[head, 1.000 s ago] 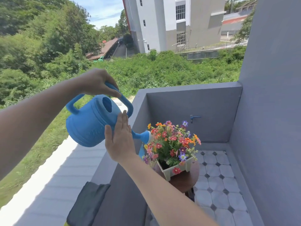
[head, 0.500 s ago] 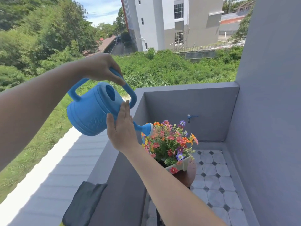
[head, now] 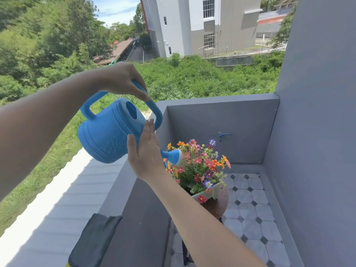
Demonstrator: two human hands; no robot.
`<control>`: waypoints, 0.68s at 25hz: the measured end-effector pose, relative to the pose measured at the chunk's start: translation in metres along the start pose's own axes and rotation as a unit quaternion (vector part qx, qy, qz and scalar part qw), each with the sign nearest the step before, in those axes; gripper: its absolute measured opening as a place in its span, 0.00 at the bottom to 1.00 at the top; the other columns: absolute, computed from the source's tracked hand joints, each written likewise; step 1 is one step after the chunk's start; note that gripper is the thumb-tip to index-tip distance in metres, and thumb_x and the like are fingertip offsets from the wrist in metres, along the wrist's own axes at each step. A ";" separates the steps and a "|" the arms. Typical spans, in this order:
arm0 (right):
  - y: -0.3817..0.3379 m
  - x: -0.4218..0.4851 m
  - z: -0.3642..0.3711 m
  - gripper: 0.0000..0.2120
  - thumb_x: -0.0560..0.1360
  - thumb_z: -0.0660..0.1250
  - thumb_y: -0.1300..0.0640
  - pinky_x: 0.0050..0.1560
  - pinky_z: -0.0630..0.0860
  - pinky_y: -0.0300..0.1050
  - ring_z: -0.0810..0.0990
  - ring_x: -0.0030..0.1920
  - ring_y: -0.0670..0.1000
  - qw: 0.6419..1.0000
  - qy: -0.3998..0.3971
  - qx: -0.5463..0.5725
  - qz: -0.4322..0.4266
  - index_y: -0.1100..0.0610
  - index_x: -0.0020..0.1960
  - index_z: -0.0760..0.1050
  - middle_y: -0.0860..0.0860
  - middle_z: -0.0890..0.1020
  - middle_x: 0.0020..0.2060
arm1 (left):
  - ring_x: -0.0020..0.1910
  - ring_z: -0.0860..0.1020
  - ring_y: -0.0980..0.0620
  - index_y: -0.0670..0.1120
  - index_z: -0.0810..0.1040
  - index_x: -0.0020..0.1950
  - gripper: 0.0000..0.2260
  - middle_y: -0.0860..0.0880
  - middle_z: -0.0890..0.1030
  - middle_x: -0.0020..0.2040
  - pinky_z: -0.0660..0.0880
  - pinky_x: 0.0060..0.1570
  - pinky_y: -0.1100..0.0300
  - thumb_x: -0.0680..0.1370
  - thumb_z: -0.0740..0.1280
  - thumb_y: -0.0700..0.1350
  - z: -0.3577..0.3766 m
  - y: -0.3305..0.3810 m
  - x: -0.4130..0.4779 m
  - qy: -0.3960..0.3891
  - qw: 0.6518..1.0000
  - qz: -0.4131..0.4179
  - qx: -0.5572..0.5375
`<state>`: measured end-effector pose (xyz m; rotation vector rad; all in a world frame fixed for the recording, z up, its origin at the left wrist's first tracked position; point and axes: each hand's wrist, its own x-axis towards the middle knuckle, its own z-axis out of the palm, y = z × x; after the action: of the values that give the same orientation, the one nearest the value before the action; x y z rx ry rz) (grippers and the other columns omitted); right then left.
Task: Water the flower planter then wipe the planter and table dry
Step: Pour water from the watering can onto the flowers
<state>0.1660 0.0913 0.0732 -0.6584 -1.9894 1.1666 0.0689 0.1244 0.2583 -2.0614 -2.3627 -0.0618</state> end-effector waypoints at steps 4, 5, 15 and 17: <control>-0.007 0.018 -0.005 0.32 0.82 0.48 0.47 0.77 0.44 0.50 0.42 0.78 0.51 1.000 -0.014 -0.014 0.002 0.62 0.78 0.41 0.55 0.43 0.79 | 0.32 0.72 0.53 0.49 0.84 0.47 0.11 0.51 0.79 0.33 0.66 0.31 0.60 0.70 0.72 0.55 -0.011 -0.007 0.002 0.029 0.999 -0.015 0.001; -0.008 0.020 -0.003 0.32 0.82 0.48 0.47 0.77 0.43 0.50 0.42 0.78 0.51 1.000 -0.019 -0.017 0.002 0.62 0.78 0.41 0.55 0.43 0.79 | 0.32 0.72 0.53 0.49 0.84 0.47 0.11 0.51 0.79 0.33 0.65 0.30 0.60 0.70 0.72 0.55 -0.013 -0.009 0.003 0.030 0.999 -0.017 0.004; 0.004 0.024 -0.017 0.31 0.82 0.48 0.47 0.77 0.43 0.47 0.42 0.78 0.49 1.000 0.009 0.002 0.005 0.61 0.78 0.40 0.54 0.43 0.79 | 0.30 0.71 0.51 0.49 0.84 0.46 0.12 0.48 0.78 0.31 0.65 0.30 0.59 0.71 0.72 0.56 -0.009 0.003 0.024 0.014 1.000 0.001 0.007; 0.004 0.033 -0.026 0.31 0.82 0.48 0.47 0.77 0.42 0.47 0.42 0.78 0.50 1.000 0.018 -0.003 0.007 0.61 0.78 0.41 0.54 0.44 0.79 | 0.29 0.69 0.52 0.49 0.84 0.46 0.12 0.48 0.77 0.30 0.63 0.29 0.60 0.71 0.72 0.55 -0.014 0.008 0.029 0.032 0.999 0.003 0.007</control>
<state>0.1668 0.1300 0.0886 -0.6920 -1.9623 1.1497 0.0729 0.1536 0.2729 -2.0281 -2.3129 -0.1094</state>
